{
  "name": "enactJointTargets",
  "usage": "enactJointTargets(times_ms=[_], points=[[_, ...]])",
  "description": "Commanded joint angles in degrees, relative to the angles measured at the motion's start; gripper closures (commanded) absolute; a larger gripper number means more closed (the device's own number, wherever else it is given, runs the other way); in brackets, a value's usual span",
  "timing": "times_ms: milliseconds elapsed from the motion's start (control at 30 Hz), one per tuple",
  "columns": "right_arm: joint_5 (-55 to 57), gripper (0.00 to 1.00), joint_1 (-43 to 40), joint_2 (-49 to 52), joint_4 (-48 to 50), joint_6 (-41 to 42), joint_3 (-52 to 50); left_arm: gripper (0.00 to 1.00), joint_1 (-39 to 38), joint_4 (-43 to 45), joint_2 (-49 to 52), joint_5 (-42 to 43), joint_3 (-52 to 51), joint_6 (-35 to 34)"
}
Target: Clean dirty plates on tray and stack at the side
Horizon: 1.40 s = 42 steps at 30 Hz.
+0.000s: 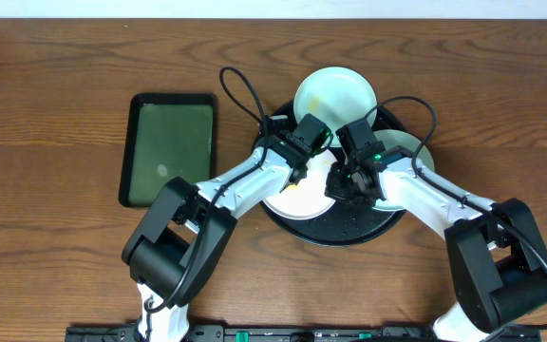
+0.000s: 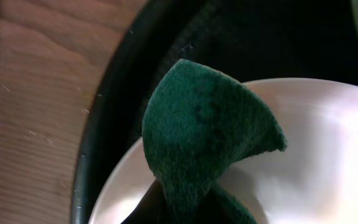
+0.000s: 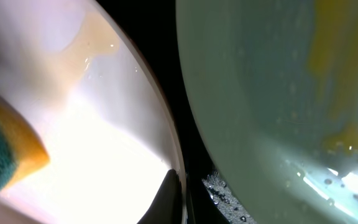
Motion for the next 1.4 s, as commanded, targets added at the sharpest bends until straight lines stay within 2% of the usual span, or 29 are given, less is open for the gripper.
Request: enactJointTargets(times_ms=[0,167,267,400,467,633,733,967,1133,1267,1367], points=[[1.92,0.98,-0.42,1.44,-1.14,-1.86,-0.42,0.92,2.25,-1.36,2.23,-12.09,-1.92,3.1],[1.92,0.99,-0.42,1.44,-1.14,-2.05,-0.42,0.92,2.25,-1.33,-2.82,-11.69,-1.88,3.06],[1.92,0.98,-0.42,1.44,-1.11,-2.1,-0.42,0.92,2.27,0.09,-8.61,-8.04,-1.88,3.06],[1.92,0.98,-0.42,1.44,-0.9,-2.08,-0.44,0.92,2.71,4.55,-14.34,7.34,-1.88,2.01],[1.9,0.98,-0.42,1.44,-0.79,-2.05,-0.44,0.92,2.73,6.58,-14.69,14.6,-1.9,-1.18],[1.9,0.99,-0.42,1.44,-0.9,-2.08,-0.44,0.92,2.73,7.19,-11.54,24.76,-2.45,-11.04],[1.9,0.98,-0.42,1.44,-0.87,-2.08,-0.42,0.92,2.73,8.22,-8.02,28.83,-2.45,-11.69],[1.9,0.98,-0.42,1.44,-0.9,-2.08,-0.44,0.92,2.73,10.43,-0.2,30.18,-2.45,-11.76],[1.9,0.99,-0.42,1.44,-0.92,-2.08,-0.42,0.92,2.78,9.97,1.75,29.05,-2.45,-10.29],[1.92,0.98,-0.42,1.44,-0.96,-2.12,-0.42,0.92,3.15,5.99,1.75,20.2,-2.45,-10.29],[1.9,0.98,-0.42,1.44,-0.98,-2.27,-0.42,0.92,3.69,1.14,1.75,9.68,-2.45,-10.32]])
